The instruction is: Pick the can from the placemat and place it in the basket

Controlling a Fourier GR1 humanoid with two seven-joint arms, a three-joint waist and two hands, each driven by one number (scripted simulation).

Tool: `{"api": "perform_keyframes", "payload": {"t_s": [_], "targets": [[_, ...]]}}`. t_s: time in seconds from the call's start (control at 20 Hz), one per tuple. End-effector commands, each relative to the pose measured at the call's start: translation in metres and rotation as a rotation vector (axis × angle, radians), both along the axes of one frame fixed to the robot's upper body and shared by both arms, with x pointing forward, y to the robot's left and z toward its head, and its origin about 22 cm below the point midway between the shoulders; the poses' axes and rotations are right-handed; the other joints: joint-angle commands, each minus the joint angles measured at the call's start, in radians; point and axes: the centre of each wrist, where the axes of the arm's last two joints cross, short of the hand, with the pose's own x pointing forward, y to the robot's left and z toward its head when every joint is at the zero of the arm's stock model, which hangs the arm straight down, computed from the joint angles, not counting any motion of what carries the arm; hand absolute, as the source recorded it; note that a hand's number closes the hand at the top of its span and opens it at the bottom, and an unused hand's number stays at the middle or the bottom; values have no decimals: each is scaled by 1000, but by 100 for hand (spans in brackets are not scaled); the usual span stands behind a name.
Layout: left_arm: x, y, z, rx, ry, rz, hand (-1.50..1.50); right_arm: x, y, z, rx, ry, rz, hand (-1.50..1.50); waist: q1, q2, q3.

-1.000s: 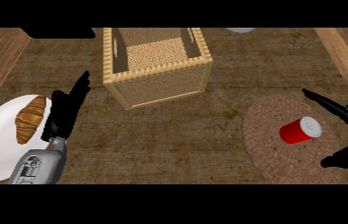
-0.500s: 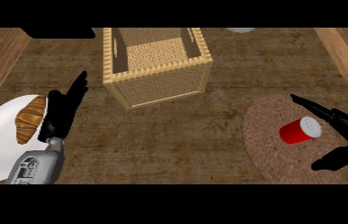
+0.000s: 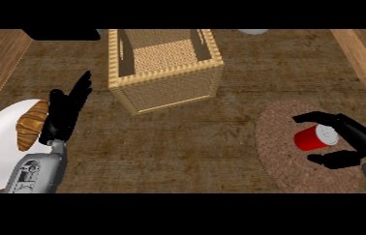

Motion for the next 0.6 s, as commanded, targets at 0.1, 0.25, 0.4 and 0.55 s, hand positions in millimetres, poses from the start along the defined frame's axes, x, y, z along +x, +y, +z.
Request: {"api": "perform_keyframes", "payload": {"t_s": [0.1,0.25,0.4,0.55], "targets": [[7,2,7,-6,2,-2,0,-5,3,-8,-74,-114,26,150,-3,0,0],[2,10,-12,-6,4,2,0,-8,4,-1,-84,-164,53,150,-5,-1,0],[-5,-12,-9,-7,-7,13,0,6,12,6,-106,-212,52,150,-1,-1,0],[5,-15,1,-2,-17,-61,0,41,146,-5,-231,-215,-4,150,64,1,-10]]}}
